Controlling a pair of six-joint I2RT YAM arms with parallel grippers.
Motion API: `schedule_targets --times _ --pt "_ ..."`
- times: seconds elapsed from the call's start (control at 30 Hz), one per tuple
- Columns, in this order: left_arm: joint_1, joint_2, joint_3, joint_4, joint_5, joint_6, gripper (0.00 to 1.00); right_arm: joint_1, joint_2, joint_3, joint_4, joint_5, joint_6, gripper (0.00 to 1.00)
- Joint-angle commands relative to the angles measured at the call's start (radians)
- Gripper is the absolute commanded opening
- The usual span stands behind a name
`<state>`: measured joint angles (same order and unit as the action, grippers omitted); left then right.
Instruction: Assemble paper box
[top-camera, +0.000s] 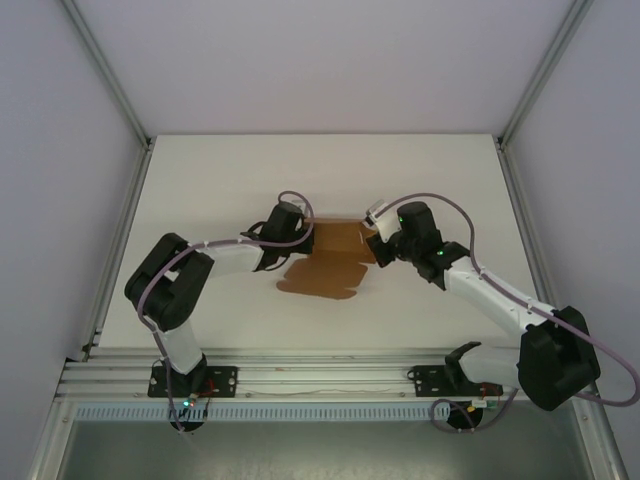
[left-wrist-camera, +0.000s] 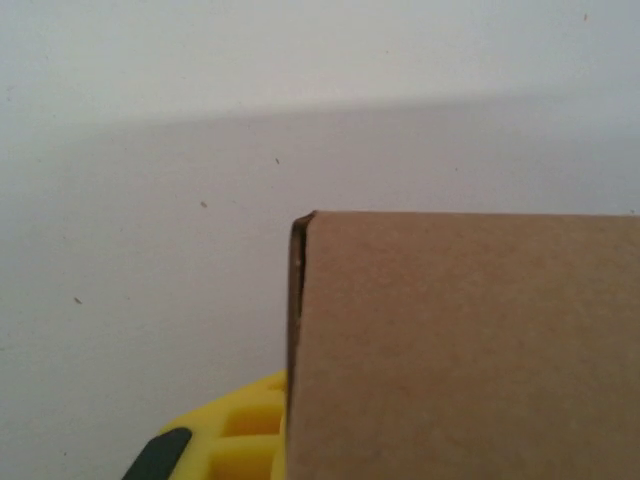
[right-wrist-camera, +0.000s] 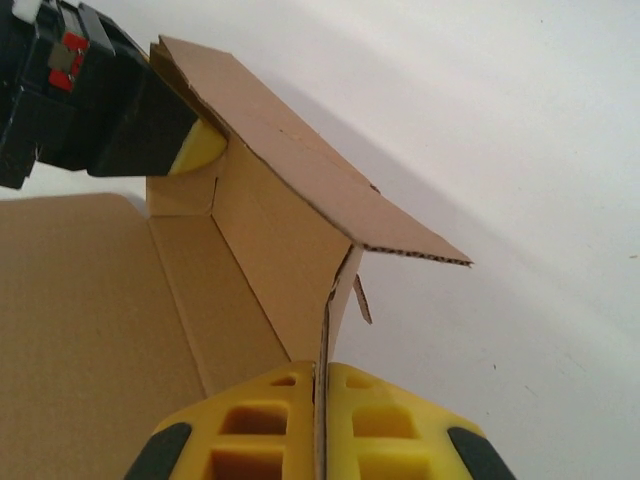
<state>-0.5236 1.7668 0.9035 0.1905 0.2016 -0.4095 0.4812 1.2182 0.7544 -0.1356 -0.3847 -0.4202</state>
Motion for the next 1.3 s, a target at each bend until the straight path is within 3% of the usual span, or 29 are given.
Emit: schedule_targets --times 0.0,0.17,0.2,0.27,0.43,0.7,0.97,1.27 --pt "0.013 -0.008 -0.044 0.030 -0.093 -0.035 0.00 0.008 -0.013 -0.018 -0.040 0.007 -0.026 0.00" --pt "0.011 -0.040 -0.049 0.053 -0.126 -0.008 0.00 0.008 -0.021 -0.026 -0.030 0.017 -0.018 0.00" --pt "0.011 -0.043 -0.045 0.058 -0.110 0.012 0.00 0.008 -0.024 -0.030 -0.014 0.029 -0.002 0.07" --pt "0.010 -0.059 -0.032 0.042 -0.113 0.027 0.00 0.008 -0.038 -0.035 0.014 0.069 0.026 0.23" --pt "0.009 -0.123 -0.026 0.007 -0.152 0.029 0.00 0.008 -0.119 -0.033 0.075 0.189 0.115 0.98" --pt "-0.007 -0.191 -0.045 -0.030 -0.230 0.044 0.00 0.007 -0.222 0.058 0.124 0.324 0.294 1.00" --pt "-0.021 -0.213 -0.057 -0.027 -0.235 0.056 0.00 0.007 -0.054 0.237 -0.027 0.362 0.308 1.00" --pt "-0.021 -0.211 -0.050 -0.033 -0.218 0.009 0.00 0.012 0.104 0.229 -0.088 0.322 0.303 1.00"
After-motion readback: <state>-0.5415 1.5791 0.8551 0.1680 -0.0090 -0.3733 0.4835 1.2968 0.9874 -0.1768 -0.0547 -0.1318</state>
